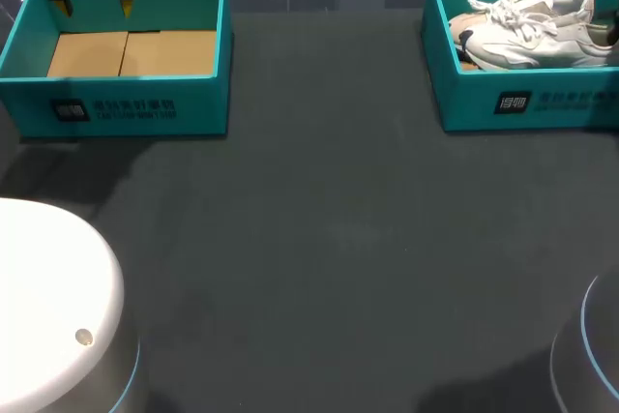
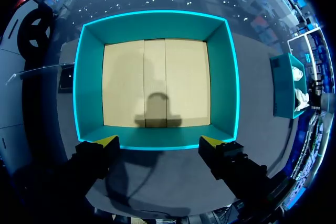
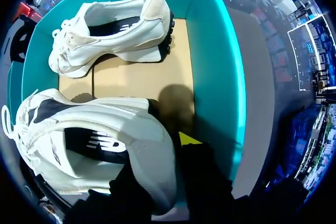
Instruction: Take the shoe out of the shoebox, open the shoe tongue, remove and reinsert the insole, then place the shoe into the shoebox
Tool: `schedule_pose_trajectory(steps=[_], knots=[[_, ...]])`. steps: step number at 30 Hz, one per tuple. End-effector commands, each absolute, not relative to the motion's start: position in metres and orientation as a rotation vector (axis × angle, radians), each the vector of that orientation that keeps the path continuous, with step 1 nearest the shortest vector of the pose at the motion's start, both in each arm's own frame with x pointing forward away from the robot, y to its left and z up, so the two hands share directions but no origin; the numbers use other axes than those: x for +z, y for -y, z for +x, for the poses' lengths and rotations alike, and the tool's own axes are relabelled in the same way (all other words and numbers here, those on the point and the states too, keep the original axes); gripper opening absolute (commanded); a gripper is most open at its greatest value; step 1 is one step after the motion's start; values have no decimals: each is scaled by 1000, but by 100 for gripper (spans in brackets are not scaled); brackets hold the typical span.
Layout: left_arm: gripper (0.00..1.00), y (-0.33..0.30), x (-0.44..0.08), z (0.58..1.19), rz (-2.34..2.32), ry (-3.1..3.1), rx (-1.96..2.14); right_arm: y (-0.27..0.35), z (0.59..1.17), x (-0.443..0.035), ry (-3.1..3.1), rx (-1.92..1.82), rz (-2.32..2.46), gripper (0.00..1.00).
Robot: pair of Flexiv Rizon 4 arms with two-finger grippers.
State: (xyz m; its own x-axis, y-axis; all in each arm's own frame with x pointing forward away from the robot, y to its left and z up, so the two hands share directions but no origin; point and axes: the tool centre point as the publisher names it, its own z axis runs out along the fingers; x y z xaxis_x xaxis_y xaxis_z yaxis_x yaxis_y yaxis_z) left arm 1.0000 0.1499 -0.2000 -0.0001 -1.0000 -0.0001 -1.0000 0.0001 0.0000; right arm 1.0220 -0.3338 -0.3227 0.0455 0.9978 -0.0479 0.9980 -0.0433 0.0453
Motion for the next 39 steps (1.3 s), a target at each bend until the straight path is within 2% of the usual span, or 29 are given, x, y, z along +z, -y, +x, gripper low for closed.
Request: schedule_pose_trajectory(steps=[1,22,39], knots=[[100,-150,-200,1000,-2221,-2222,0,333,1020,-307,-2120,-4,2215,0],[100,-150,-200,1000,-2221,-2222,0,323,1023,-206,-2036,-122,2094,0],[100,-150,-200,1000,-2221,-2222,0,278,977,-126,-1948,-177,2067,0]])
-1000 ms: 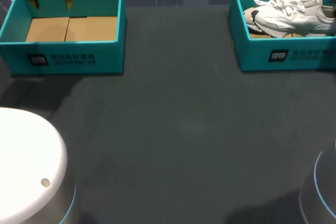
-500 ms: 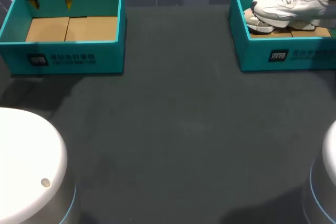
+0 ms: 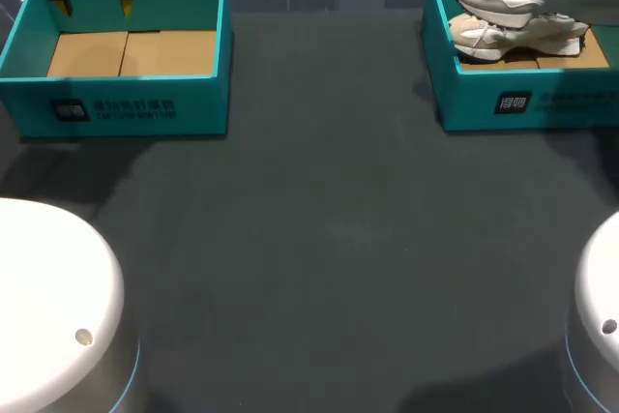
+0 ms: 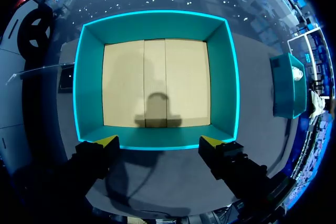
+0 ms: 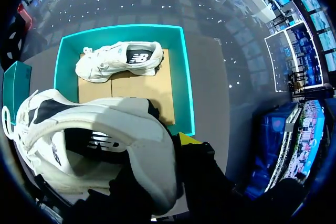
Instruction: Take the shoe out of the shoebox, open the shoe tongue, remove and reinsert the insole, then place the shoe into the shoebox
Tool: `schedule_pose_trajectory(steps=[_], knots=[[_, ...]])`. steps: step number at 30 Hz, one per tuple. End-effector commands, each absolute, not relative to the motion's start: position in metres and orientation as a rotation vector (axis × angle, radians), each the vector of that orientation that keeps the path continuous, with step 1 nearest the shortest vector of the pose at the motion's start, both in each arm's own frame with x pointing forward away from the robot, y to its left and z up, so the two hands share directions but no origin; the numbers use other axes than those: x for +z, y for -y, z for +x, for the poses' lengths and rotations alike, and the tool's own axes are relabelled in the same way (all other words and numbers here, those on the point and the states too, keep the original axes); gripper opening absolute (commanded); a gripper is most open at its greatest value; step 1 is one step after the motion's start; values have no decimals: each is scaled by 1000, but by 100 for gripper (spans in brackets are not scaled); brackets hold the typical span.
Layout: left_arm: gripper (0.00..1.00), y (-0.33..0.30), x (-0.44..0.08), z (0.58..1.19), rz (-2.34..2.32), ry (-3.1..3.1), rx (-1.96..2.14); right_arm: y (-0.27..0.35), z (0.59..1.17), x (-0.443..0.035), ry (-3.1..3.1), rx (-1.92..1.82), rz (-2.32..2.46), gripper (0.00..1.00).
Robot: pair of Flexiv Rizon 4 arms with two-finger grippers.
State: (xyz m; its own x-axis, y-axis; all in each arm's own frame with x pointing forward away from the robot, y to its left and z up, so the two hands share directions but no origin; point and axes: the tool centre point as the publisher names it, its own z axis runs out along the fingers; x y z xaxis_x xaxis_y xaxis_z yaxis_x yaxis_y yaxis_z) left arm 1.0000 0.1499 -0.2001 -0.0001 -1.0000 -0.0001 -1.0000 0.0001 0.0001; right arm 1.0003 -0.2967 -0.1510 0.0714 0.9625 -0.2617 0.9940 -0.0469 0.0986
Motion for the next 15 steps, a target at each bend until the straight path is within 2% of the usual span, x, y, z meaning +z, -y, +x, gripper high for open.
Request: schedule_pose_trajectory(steps=[1,15], knots=[[100,-150,-200,1000,-2221,-2222,0,273,973,-122,-1946,-178,2062,0],[100,-150,-200,1000,-2221,-2222,0,199,915,-106,-1912,-189,2042,0]])
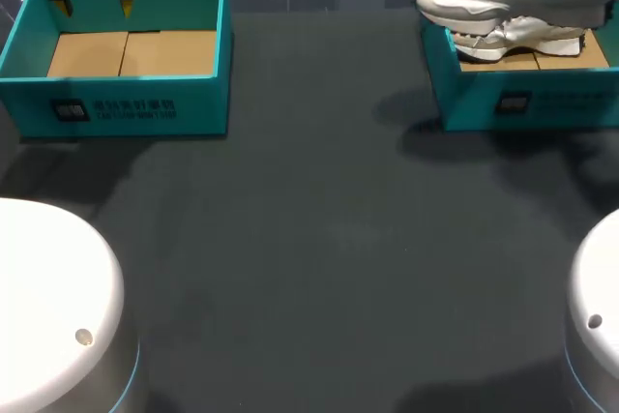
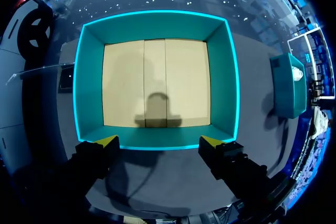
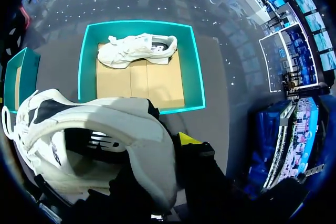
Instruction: Take the shoe out of the shoebox, open the shoe tongue, remove and reinsert the insole, then place the shoe into the shoebox
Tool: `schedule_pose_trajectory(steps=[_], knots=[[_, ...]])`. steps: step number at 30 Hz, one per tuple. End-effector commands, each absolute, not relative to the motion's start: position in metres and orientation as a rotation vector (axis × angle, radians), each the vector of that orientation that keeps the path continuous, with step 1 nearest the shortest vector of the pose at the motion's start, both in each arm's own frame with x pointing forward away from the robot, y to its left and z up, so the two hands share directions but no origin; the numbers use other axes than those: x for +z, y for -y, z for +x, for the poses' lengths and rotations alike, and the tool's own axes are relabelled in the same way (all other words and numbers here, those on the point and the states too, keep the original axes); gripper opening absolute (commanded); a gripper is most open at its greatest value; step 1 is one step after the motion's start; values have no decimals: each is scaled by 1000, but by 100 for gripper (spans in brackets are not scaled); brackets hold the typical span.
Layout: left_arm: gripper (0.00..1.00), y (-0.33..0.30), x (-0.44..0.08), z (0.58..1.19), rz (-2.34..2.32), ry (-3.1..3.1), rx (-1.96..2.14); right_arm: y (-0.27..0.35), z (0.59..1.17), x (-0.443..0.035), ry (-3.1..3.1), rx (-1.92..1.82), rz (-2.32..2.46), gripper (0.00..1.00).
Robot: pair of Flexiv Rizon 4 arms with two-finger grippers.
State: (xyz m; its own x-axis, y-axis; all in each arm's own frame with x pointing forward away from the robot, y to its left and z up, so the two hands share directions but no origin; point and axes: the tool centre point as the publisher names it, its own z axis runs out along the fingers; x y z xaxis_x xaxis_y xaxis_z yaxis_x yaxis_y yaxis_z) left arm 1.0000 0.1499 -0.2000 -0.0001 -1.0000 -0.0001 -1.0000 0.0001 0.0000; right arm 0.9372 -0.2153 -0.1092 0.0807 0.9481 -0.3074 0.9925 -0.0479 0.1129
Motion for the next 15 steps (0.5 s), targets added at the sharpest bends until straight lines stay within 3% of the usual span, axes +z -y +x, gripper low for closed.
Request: schedule_pose_trajectory(steps=[1,15], knots=[[100,-150,-200,1000,-2221,-2222,0,194,911,-107,-1910,-190,2044,0],[100,-150,-200,1000,-2221,-2222,0,132,853,-130,-1865,-206,2087,0]])
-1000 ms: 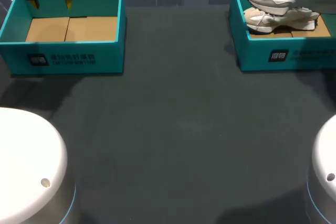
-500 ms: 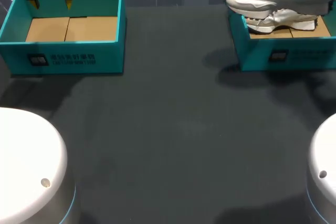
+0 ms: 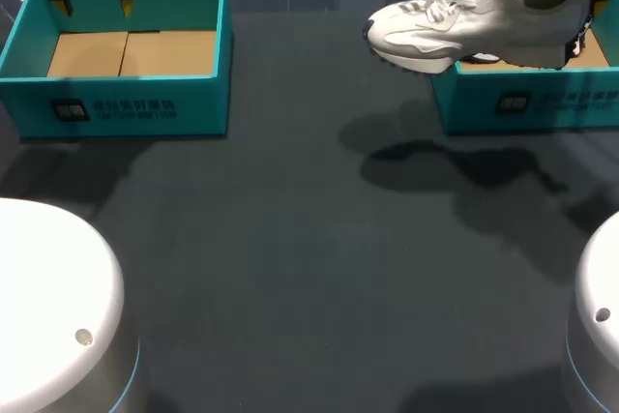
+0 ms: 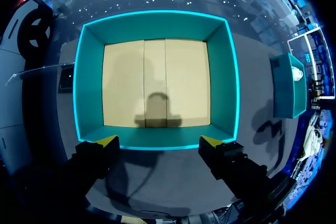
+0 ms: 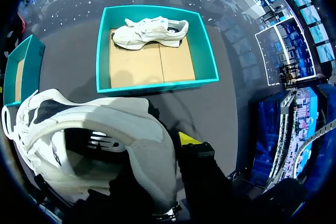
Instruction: Take the shoe out of the shoebox, open the shoe tongue, remove and reinsert the insole, then place the shoe into the shoebox
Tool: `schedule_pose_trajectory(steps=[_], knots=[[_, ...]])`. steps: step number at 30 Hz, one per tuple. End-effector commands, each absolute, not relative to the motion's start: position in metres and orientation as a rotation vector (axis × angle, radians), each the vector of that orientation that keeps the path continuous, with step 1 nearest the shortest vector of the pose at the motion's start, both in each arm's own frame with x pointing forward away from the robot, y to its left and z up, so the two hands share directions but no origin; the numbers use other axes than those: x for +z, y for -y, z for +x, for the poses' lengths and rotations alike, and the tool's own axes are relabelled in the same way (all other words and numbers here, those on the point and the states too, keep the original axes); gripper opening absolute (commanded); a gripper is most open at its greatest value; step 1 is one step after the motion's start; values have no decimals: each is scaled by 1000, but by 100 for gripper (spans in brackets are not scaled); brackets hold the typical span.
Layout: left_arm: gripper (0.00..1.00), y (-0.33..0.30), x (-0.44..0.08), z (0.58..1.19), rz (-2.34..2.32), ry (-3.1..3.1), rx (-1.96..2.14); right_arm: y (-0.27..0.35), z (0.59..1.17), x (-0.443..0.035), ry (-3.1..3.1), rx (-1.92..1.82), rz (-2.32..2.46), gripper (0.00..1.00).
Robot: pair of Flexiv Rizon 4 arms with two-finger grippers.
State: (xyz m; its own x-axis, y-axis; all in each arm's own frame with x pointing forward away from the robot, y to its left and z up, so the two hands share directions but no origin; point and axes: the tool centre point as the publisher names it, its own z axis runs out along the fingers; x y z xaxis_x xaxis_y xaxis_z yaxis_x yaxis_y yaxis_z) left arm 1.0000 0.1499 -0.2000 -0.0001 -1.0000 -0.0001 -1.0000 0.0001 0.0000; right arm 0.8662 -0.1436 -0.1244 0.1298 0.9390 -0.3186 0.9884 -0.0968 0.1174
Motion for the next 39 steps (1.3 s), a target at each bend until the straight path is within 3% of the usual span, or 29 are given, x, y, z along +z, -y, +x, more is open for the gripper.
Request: schedule_pose_trajectory(steps=[1,39], knots=[[100,-150,-200,1000,-2221,-2222,0,128,850,-133,-1864,-208,2084,0],[100,-150,-200,1000,-2221,-2222,0,-18,716,-239,-1817,-167,2108,0]])
